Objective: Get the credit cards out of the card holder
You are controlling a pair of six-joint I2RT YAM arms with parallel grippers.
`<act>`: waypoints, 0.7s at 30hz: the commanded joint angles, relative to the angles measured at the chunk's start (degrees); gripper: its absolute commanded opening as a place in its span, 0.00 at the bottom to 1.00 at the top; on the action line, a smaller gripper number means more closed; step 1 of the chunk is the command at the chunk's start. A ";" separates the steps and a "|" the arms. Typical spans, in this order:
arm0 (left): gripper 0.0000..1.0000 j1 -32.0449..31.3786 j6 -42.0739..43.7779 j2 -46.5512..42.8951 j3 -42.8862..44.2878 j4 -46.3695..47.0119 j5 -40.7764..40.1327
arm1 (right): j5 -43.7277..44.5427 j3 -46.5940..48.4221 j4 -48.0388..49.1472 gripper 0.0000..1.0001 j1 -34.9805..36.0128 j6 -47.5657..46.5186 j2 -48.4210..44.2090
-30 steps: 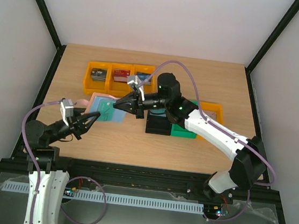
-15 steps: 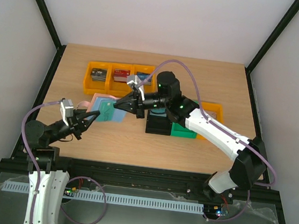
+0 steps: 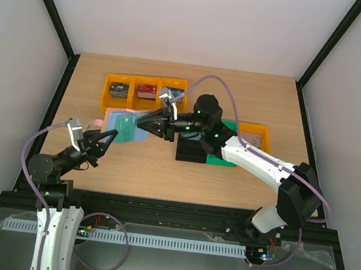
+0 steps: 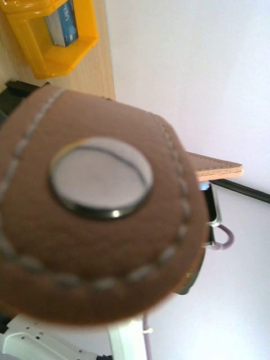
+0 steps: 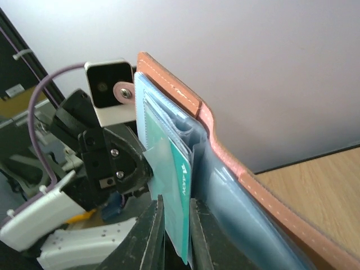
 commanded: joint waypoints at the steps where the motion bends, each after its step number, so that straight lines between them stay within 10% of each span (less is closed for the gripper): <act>1: 0.02 0.09 -7.72 -0.68 -1.05 9.87 -2.13 | 0.84 -2.40 18.68 0.13 0.38 12.55 0.49; 21: 0.02 0.00 -10.40 -0.59 -1.97 18.34 1.35 | 5.00 0.37 19.29 0.09 4.11 13.26 6.32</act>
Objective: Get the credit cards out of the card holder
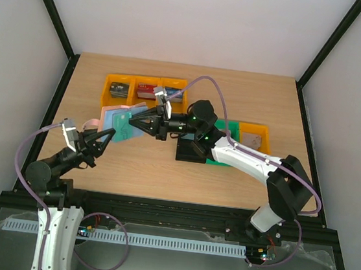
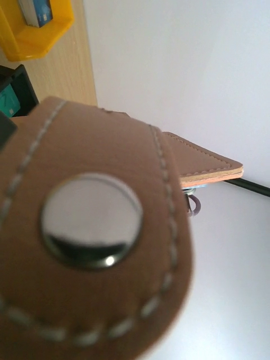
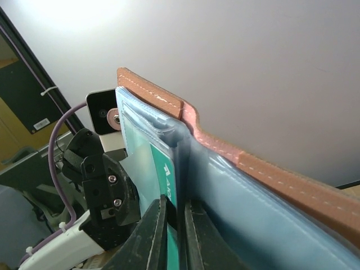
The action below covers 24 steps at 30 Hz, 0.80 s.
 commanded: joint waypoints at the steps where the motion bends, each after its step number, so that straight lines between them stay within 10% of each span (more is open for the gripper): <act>1: 0.02 -0.04 0.07 -0.50 -0.12 6.54 1.99 | 1.72 2.71 -1.03 0.08 1.59 -2.85 1.43; 11: 0.02 -0.07 0.87 -0.54 -0.49 5.54 1.65 | -3.80 4.85 0.39 0.17 3.23 -3.15 2.11; 24: 0.17 -0.13 1.66 -1.16 -0.52 1.34 0.07 | -6.77 2.73 5.72 0.02 0.63 2.36 0.16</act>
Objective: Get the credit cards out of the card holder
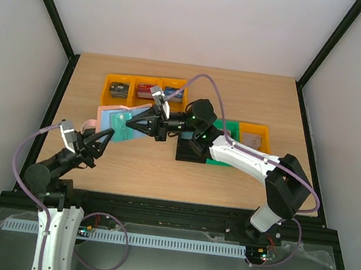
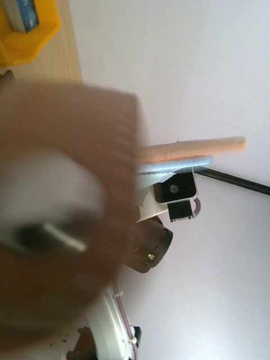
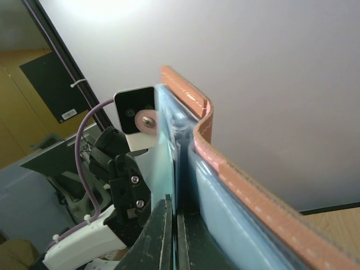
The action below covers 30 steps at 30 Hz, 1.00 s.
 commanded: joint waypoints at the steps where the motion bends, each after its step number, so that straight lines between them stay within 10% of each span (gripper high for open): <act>1: 0.19 -0.19 1.27 -0.69 -0.43 -1.40 1.35 | -2.82 -0.11 1.97 0.02 -0.90 0.23 -1.55; 11: 0.08 -0.28 2.00 -0.61 -0.56 -2.66 2.14 | -1.76 4.27 -25.02 0.02 -2.32 -20.14 -5.57; 30: 0.07 -0.37 2.53 -0.70 -0.56 -3.28 2.12 | -0.83 4.65 -33.09 0.02 -4.54 -27.21 -7.98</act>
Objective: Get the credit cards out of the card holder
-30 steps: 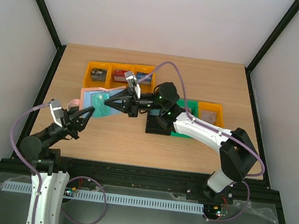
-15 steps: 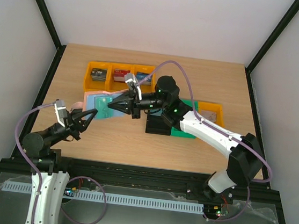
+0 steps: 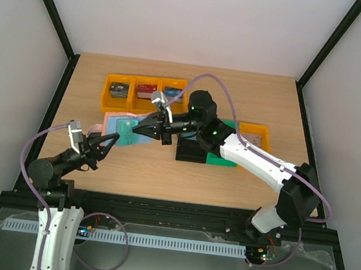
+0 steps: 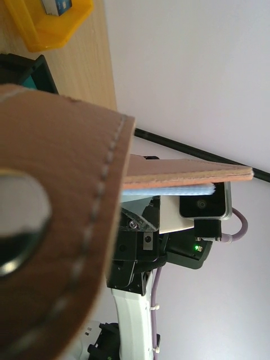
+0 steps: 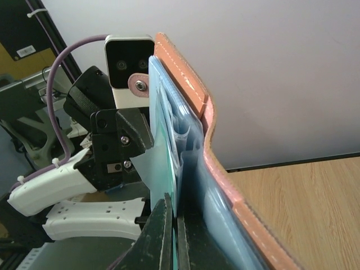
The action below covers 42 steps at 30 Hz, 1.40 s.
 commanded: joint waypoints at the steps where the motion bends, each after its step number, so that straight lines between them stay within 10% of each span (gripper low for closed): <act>1: 0.09 0.11 0.72 -0.65 0.14 1.86 -2.05 | 1.78 0.95 -3.42 0.02 -2.26 -3.42 -2.70; 11: 0.20 0.02 1.02 -0.57 -0.05 1.01 -1.79 | 1.33 1.46 -1.67 0.02 -1.99 -1.49 -2.07; 17: 0.03 0.03 2.44 -0.39 0.12 -0.29 -1.99 | 1.68 2.49 -3.62 0.02 -2.01 -2.60 -2.24; 42: 0.02 -0.06 1.65 -1.49 0.69 0.57 -4.46 | 6.00 2.98 -12.68 0.02 -5.16 -10.53 -3.66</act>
